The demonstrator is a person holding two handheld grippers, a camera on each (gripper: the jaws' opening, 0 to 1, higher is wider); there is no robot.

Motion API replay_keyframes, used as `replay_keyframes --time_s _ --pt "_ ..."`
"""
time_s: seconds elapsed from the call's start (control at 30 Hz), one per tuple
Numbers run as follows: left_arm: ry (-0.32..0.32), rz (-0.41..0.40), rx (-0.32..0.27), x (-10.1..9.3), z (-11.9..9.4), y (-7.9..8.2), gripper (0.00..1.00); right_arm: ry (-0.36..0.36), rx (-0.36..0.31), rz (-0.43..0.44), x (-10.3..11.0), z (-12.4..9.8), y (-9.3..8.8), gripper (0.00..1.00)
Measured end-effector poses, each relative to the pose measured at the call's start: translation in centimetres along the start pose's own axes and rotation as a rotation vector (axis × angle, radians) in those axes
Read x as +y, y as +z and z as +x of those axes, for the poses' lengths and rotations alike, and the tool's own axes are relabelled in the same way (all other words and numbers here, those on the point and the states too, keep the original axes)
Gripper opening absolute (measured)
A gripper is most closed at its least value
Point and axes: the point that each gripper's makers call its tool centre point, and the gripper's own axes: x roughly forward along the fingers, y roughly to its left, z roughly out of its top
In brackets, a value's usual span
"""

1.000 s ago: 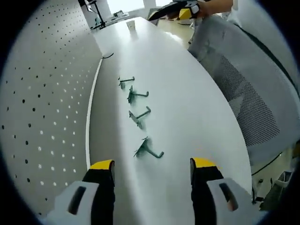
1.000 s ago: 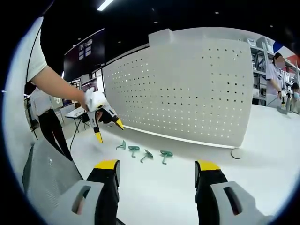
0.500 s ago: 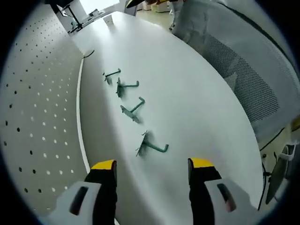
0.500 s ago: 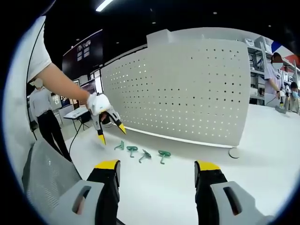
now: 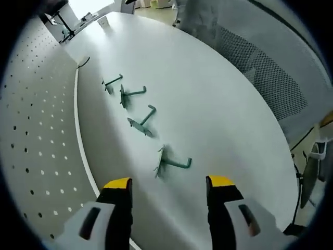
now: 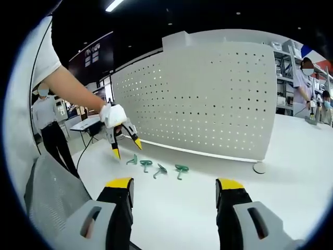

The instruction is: Insert the hook assembly into the mounting plate slot until the hook locks in place.

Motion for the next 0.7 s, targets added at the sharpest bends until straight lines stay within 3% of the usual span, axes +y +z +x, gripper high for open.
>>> replay_keyframes --time_s 0.5,0.7 --pt "-0.092 0.162 0.067 -0.8 1.8 0.2 0.53 -0.010 -0.005 0.007 -0.3 -0.3 0.0 0.62" --pt "-0.117 0.152 0.059 -1.0 1.6 0.1 0.50 -0.016 -0.003 0.012 -0.4 -0.4 -0.3 0.62"
